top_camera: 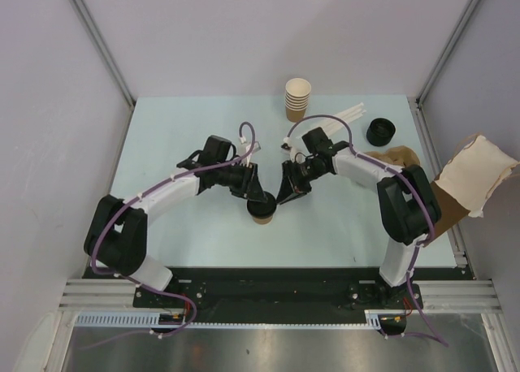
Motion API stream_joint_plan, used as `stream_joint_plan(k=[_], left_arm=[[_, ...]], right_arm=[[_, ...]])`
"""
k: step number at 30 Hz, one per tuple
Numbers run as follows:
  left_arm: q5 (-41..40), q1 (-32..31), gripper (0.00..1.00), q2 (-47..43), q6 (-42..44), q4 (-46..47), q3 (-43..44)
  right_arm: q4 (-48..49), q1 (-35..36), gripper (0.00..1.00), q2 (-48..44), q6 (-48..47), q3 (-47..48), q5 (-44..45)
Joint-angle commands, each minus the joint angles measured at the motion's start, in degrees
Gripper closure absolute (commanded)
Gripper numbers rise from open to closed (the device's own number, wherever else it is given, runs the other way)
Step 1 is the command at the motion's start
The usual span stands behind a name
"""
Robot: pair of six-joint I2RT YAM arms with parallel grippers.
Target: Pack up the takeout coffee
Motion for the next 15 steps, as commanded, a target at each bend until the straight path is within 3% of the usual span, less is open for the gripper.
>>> stream_joint_plan(k=[1, 7, 8, 10, 15], left_arm=[[0.0, -0.4, 0.6, -4.3, 2.0, -1.6, 4.2], [-4.4, -0.6, 0.33, -9.2, 6.3, -6.1, 10.7], [-5.6, -0.5, 0.17, -10.2, 9.1, -7.2, 11.6], [-9.6, -0.7, 0.01, -10.7, 12.4, -11.5, 14.0], [-14.9, -2.2, 0.01, -10.6, 24.0, -20.4, 16.0]], right_arm=[[0.5, -1.7, 0.74, -5.2, -0.3, 3.0, -3.7], [-1.9, -4.6, 0.54, -9.1, -2.1, 5.0, -6.0], [-2.8, -5.0, 0.47, -10.0, -2.8, 5.4, -5.9], [-5.7, -6.4, 0.34, -11.1, -4.9, 6.3, -6.2], [-13.7, -8.5, 0.08, -15.0, -11.2, 6.9, -4.2]])
